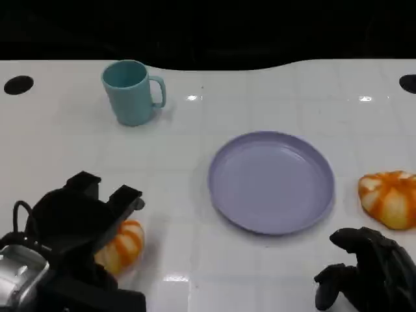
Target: Grasp the bread from the table and place it into the plate.
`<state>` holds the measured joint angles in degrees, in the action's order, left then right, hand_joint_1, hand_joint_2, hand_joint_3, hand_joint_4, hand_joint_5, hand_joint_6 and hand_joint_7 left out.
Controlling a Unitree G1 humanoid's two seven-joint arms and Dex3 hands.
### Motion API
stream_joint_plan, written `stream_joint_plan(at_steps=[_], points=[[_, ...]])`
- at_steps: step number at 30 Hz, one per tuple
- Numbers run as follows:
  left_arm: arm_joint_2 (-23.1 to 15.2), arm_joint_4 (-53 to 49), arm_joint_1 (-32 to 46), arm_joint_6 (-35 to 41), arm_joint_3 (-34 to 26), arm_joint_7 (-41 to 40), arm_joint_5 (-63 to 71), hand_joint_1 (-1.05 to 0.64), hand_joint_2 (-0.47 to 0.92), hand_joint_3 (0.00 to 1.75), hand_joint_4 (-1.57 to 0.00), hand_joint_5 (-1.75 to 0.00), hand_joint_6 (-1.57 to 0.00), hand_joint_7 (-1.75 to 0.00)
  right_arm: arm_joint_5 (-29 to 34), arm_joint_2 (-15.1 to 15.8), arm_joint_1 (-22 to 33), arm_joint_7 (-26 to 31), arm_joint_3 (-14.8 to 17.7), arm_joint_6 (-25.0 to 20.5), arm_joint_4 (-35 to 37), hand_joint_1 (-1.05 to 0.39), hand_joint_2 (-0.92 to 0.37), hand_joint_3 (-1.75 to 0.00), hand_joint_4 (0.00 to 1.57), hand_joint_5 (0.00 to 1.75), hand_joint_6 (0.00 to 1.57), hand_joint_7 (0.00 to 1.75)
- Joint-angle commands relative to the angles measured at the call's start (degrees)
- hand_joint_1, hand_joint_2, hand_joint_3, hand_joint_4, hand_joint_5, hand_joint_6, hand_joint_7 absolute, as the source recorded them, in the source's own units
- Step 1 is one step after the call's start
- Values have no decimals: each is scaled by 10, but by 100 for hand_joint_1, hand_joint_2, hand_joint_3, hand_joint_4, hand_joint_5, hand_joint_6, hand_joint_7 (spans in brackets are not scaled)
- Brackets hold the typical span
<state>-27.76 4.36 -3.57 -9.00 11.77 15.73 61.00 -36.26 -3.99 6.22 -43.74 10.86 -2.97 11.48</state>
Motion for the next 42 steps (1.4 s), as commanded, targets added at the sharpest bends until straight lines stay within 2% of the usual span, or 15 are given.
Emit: stream_joint_plan(at_steps=[1, 9, 17, 18, 21, 22, 23, 24, 25, 27, 28, 29, 31, 35, 42], points=[[-11, -72, -36, 17, 30, -23, 7, -105, 82, 2, 0, -161, 0, -95, -2, 7, 1, 2, 4, 2, -4, -59, -92, -31, 157, 60, 157, 24], [-7, -204, -98, 19, 79, -60, -14, -105, 76, 1, 0, -164, 0, -115, 1, 7, 2, 0, 3, 7, -5, -59, -92, -33, 157, 61, 157, 25], [-3, -286, -135, 22, 110, -67, -51, -105, 70, 1, 0, -172, 0, -122, 0, 6, 6, 4, 3, 3, -10, -60, -92, -31, 157, 62, 157, 26], [-3, -298, -139, 16, 112, -72, -59, -105, 70, 0, -4, -173, 0, -123, 0, 6, 6, 3, 3, 3, -10, -60, -92, -31, 157, 62, 157, 26], [-8, -339, -151, -17, 122, -114, -73, -97, 67, 1, -75, -174, 0, -138, 1, 4, 6, 3, 3, 8, -9, -60, -92, -32, 157, 62, 157, 26], [-10, -350, -155, -27, 126, -128, -75, -88, 54, 43, -102, -173, -10, -147, 1, 3, 6, 4, 3, 9, -9, -60, -92, -32, 157, 62, 157, 26], [-11, -361, -159, -35, 130, -140, -76, -85, 22, 107, -112, -172, -14, -149, 1, 3, 6, 4, 3, 8, -9, -60, -92, -32, 157, 62, 157, 25], [-11, -377, -163, -44, 132, -158, -78, -81, 9, 140, -120, -171, -26, -148, 1, 4, 6, 7, 2, 4, -11, -60, -92, -32, 157, 62, 157, 25], [-9, -393, -168, -51, 135, -174, -80, -74, 12, 160, -132, -162, -68, -129, 1, 5, 7, 8, 2, 2, -12, -59, -92, -33, 157, 63, 157, 26], [-6, -428, -180, -60, 144, -205, -78, -70, 18, 171, -142, -154, -109, -108, 1, 6, 6, 5, 1, 3, -11, -59, -92, -33, 157, 63, 157, 26], [-5, -444, -186, -64, 149, -222, -77, -70, 21, 173, -145, -155, -127, -107, 1, 7, 6, 3, 1, 3, -10, -59, -92, -34, 157, 62, 157, 25], [-4, -459, -192, -67, 154, -238, -76, -71, 22, 174, -146, -157, -134, -109, 1, 7, 5, 3, 1, 4, -10, -59, -92, -34, 157, 62, 157, 25], [-2, -486, -203, -74, 164, -268, -76, -71, 25, 174, -148, -160, -134, -115, 0, 5, 6, 3, 2, 7, -8, -59, -92, -34, 157, 61, 157, 24], [1, -532, -223, -88, 185, -344, -71, -76, 35, 175, -147, -169, -112, -137, -1, 3, 4, 1, 2, 9, -7, -59, -92, -34, 157, 61, 157, 23], [11, -607, -248, -134, 209, -453, -78, -75, 35, 175, -157, -175, -103, -149, 3, 4, 3, 3, 2, 14, -5, -59, -92, -35, 157, 62, 157, 25]])
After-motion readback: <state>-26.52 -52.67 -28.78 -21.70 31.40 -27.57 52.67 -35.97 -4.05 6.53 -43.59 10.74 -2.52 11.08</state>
